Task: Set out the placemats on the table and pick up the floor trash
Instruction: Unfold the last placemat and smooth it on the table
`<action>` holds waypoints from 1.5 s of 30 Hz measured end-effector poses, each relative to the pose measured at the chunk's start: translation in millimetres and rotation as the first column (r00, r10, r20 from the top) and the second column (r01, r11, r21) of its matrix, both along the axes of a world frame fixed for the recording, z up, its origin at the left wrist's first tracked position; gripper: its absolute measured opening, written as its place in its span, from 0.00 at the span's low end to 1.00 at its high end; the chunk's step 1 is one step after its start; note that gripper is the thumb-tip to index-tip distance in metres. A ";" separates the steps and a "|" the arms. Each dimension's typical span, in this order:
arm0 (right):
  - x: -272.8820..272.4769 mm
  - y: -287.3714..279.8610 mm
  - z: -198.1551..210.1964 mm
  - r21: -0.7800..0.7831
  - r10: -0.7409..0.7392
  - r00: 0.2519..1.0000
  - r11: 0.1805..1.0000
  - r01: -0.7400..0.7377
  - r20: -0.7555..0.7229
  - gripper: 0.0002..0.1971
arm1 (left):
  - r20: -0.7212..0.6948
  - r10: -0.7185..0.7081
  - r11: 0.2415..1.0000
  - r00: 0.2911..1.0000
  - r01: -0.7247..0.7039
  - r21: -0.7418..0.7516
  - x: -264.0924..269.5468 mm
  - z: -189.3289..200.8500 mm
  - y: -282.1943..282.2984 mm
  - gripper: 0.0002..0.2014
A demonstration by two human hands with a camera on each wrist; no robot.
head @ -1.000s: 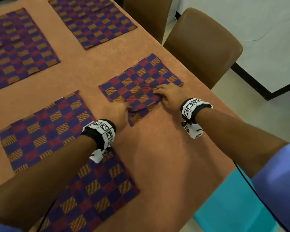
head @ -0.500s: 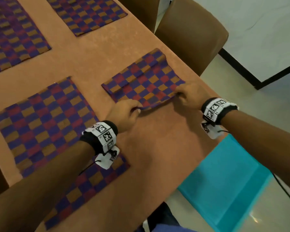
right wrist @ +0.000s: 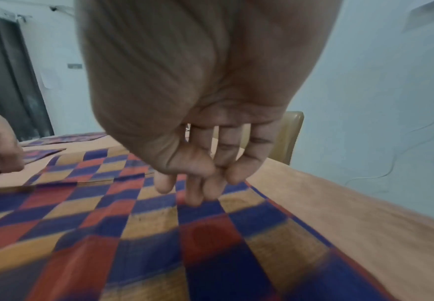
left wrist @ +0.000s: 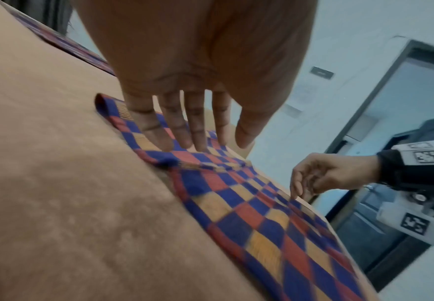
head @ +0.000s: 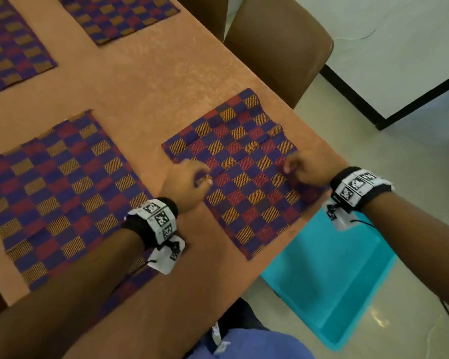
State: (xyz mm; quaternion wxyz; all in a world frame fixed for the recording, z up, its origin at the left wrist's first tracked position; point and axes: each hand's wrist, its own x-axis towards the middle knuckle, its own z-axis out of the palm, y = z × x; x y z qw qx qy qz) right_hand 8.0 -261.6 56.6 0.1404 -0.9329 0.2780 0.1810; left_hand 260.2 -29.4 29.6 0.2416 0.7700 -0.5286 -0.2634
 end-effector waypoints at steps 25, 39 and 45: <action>202.3 -105.7 -13.5 0.586 -0.636 0.681 0.724 0.364 0.363 0.27 | -0.725 0.498 0.748 0.477 -0.659 0.080 125.1 -9.7 -67.1 0.15; 218.8 -114.2 -16.4 0.596 -0.698 0.640 0.675 0.435 0.323 0.19 | -0.685 0.611 0.627 0.397 -0.771 0.112 146.9 -27.8 -89.3 0.10; 240.1 -122.4 -16.2 0.539 -0.636 0.703 0.731 0.419 0.317 0.21 | -0.695 0.670 0.548 0.262 -0.805 0.225 167.9 -21.9 -119.3 0.13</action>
